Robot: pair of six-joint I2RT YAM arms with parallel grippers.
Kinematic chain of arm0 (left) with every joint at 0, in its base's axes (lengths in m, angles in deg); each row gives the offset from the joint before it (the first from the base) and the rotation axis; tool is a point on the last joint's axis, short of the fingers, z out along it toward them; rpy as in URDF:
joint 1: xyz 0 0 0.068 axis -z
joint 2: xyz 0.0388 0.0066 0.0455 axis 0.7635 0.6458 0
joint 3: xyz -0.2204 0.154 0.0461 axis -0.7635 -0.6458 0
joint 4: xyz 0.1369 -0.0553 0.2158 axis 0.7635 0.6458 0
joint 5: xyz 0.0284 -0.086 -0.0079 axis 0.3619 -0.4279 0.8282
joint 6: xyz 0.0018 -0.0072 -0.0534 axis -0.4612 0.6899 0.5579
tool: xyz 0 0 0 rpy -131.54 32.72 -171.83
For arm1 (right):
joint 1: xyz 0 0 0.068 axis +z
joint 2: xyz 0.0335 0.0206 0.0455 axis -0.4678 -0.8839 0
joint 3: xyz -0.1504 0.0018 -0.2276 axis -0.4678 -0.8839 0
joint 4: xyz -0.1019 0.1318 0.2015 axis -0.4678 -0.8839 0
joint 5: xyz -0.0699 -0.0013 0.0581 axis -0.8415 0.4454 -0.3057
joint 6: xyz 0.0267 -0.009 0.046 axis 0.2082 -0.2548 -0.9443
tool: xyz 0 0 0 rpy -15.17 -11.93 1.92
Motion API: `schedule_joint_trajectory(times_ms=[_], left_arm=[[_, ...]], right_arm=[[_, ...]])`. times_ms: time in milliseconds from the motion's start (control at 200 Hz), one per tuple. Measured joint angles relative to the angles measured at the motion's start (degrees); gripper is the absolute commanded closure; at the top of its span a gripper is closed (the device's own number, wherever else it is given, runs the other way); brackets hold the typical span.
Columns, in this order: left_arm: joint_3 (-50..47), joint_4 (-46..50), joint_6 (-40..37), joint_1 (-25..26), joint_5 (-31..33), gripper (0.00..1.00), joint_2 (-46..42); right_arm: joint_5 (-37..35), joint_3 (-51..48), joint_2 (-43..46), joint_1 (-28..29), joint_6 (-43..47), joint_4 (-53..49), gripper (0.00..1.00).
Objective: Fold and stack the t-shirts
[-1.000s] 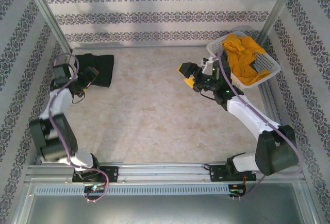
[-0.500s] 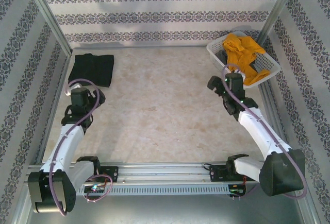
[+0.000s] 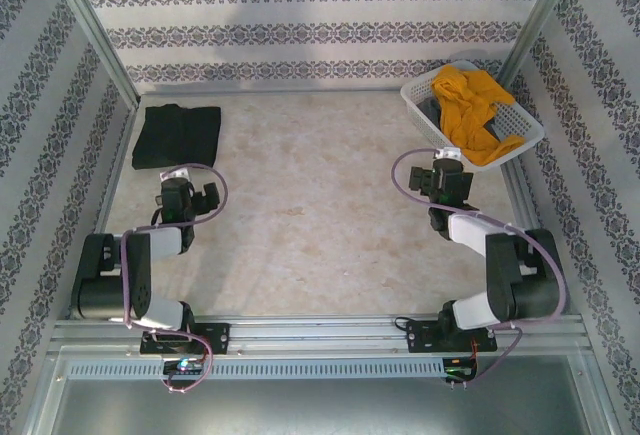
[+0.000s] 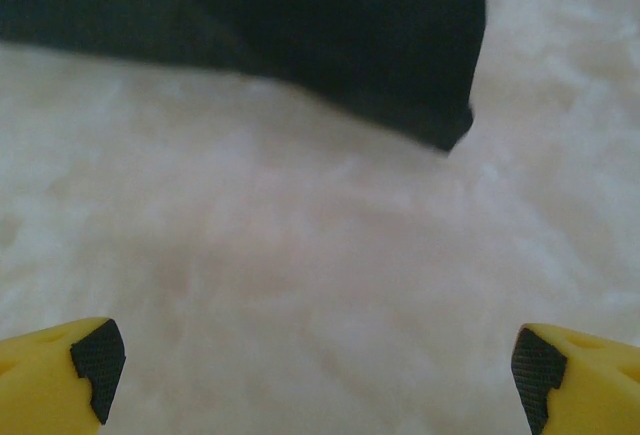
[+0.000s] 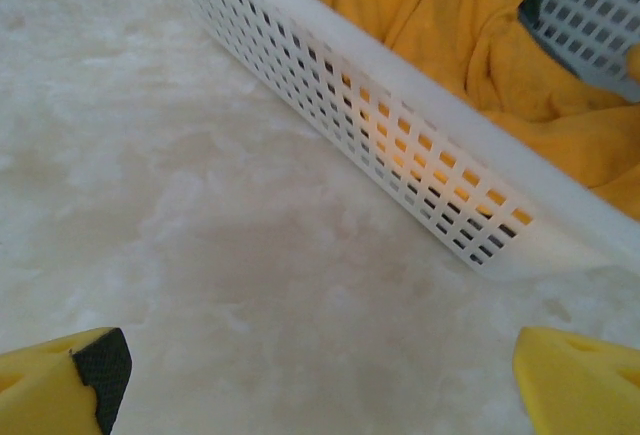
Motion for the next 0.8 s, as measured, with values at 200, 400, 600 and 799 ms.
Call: schedule_joint_trajectory(times_ms=[200, 400, 600, 799], left_arm=[[-9.3, -26.8, -3.9, 1.9, -1.8, 0.0, 5.9], [-8.2, -25.1, -4.6, 1.9, -2.1, 0.0, 7.7], [-3.9, -25.1, -5.3, 1.9, -3.2, 0.0, 6.4], [-4.9, -25.1, -5.5, 1.9, -3.2, 0.0, 6.4]], right_arm=[[5.9, -9.0, -1.4, -1.6, 2.0, 16.1, 0.02], [7.4, -11.8, -3.1, -1.6, 2.5, 22.3, 0.02], [7.6, -10.8, -3.1, -1.6, 2.8, 24.7, 0.02], [7.8, -10.8, -3.1, -1.6, 2.9, 24.7, 0.02]])
